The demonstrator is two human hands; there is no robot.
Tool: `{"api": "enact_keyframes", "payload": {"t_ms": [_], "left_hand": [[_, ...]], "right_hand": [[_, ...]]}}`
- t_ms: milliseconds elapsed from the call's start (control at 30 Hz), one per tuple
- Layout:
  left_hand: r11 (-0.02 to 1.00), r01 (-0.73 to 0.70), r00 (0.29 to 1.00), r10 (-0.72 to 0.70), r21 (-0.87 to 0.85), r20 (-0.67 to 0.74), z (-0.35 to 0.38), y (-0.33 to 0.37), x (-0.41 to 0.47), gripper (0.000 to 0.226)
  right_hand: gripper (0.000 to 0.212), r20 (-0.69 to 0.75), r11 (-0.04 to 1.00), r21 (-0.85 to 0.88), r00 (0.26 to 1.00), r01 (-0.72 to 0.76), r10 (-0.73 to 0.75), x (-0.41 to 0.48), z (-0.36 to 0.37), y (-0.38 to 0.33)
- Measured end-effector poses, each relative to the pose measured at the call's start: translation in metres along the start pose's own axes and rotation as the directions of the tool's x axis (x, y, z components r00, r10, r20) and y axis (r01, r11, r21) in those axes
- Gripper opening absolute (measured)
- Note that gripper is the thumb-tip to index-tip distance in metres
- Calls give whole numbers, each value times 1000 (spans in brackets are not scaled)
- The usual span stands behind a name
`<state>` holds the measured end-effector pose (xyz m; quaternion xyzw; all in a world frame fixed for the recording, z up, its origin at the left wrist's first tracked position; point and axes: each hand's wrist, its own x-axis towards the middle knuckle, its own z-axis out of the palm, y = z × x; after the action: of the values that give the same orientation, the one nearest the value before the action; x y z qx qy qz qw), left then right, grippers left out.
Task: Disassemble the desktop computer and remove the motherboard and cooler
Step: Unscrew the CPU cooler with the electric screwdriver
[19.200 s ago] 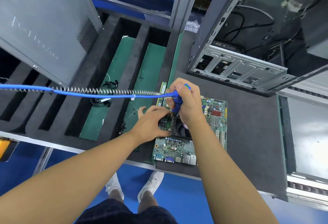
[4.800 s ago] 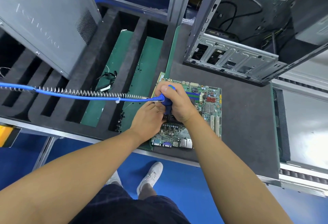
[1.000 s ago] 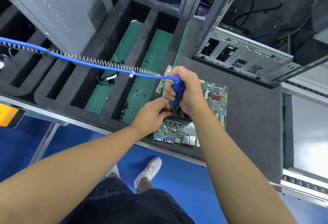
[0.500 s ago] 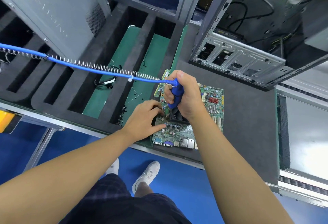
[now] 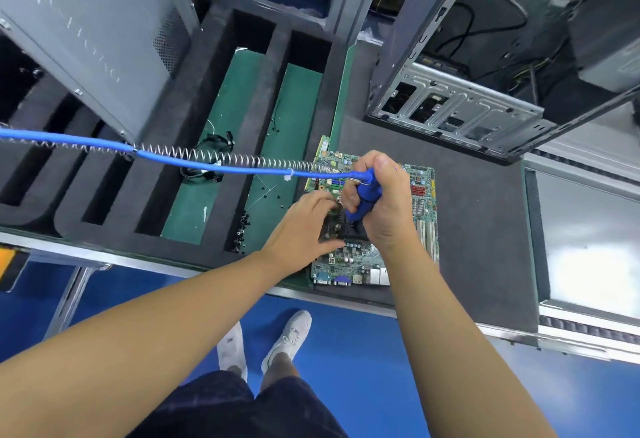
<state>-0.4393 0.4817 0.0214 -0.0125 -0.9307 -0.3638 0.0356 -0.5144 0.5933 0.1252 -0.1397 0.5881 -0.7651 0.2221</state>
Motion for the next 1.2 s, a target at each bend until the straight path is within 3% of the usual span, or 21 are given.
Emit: {"api": "enact_keyframes", "payload": {"t_ms": [100,167,233,300,433,500,600,667,733,800,867,933,1067,1133,1200], "left_hand": [[990,81,990,-68,-112,120,-4,2,14,110],[997,75,988,-70,-28,136,-2,4,20,118],[979,27,996,-43,201,75,4,6,21,113],[954,18,1000,-17,301,-7,10,5,23,103],[996,-7,1000,7,87,1,11,-3,29,94],[994,-27,999,30,108,-21,12,-6,28,94],[997,-7,1000,6,79,22,14,-4,33,105],[999,11,998,-9,-31,62,14,0,36,113],[986,22,999,-14,-165,49,15,2,36,97],[985,29,997,-17,-171,70,15,0,38,71],[995,18,997,-10,-97,77,12,-1,43,76],[998,-52,999,53,-29,12,9,-3,48,85],[995,-72,997,72,-66,-4,8,-3,46,95],[993,-115,993,115,-40,7,11,-7,43,99],[989,-143,990,144,40,-2,10,-12,37,108]], "right_hand": [[41,-24,1000,-6,1000,20,-20,-4,-4,-8],[39,-54,1000,-21,998,21,-22,-5,-6,-16],[33,-77,999,-48,997,17,-21,-5,-5,-23],[31,-84,996,-88,996,9,-17,-6,-2,-29],[35,-50,968,-248,998,23,-37,-7,-3,-43],[33,-3,921,-388,1000,27,-31,-6,-5,-53],[34,76,750,-661,997,27,31,-2,-8,-62],[37,120,682,-731,988,24,95,1,-9,-64],[44,182,579,-813,971,61,153,7,-10,-63],[53,234,346,-925,953,157,194,16,-12,-60],[53,254,179,-960,933,213,253,22,-19,-56],[61,209,125,-976,920,177,332,25,-33,-50],[106,67,20,-998,864,66,498,17,-51,-36],[120,63,-48,-993,823,110,564,11,-47,-22],[124,54,-158,-974,845,162,533,9,-42,-8]]}}
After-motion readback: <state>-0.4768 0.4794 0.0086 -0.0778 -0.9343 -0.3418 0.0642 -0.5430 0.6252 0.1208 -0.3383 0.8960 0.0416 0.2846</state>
